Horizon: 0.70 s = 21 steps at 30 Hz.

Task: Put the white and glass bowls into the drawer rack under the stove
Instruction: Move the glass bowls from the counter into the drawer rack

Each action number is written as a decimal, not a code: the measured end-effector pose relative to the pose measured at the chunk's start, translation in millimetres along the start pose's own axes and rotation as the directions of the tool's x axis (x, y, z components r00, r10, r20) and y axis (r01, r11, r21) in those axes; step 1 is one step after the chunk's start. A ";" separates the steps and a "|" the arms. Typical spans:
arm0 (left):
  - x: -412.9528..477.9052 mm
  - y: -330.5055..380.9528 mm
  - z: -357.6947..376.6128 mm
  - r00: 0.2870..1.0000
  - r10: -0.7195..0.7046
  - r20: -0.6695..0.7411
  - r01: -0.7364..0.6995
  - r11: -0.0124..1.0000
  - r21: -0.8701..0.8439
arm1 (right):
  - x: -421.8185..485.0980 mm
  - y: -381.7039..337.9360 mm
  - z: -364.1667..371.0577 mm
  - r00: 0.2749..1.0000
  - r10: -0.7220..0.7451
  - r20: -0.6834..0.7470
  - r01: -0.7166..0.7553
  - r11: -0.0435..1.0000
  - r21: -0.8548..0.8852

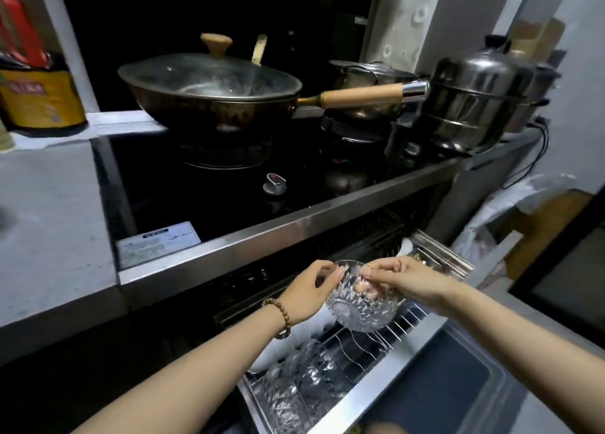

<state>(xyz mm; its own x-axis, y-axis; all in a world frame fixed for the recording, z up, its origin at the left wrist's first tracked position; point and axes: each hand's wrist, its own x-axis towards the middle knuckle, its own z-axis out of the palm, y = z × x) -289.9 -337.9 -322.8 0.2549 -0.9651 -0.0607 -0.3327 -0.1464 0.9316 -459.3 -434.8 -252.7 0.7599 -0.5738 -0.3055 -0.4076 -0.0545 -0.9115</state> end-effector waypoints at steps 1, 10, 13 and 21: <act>1.5 -8.9 4.2 1.000 -0.009 0.000 0.009 1.000 0.010 | 5.8 8.1 0.7 0.999 0.044 0.001 -0.044 0.999 0.008; -6.7 -104.6 29.2 0.991 -0.117 0.059 0.073 0.870 0.488 | 63.6 73.1 11.9 0.931 0.341 -0.129 -0.324 0.936 0.138; -11.7 -131.7 40.7 0.978 -0.196 0.077 0.108 0.782 0.614 | 76.4 88.3 14.9 0.893 0.432 -0.123 -0.418 0.900 0.126; -19.6 -163.2 60.2 0.991 -0.130 0.016 0.076 0.668 0.740 | 96.7 115.7 24.1 0.825 0.555 -0.102 -0.546 0.831 0.107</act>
<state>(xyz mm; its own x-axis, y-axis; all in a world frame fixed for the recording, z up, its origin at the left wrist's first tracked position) -295.3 -308.1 -495.2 0.2815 -0.9412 -0.1868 -0.8751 -0.3317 0.3523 -420.7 -476.8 -394.4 0.3492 -0.5876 -0.7299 -0.6990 0.3554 -0.6205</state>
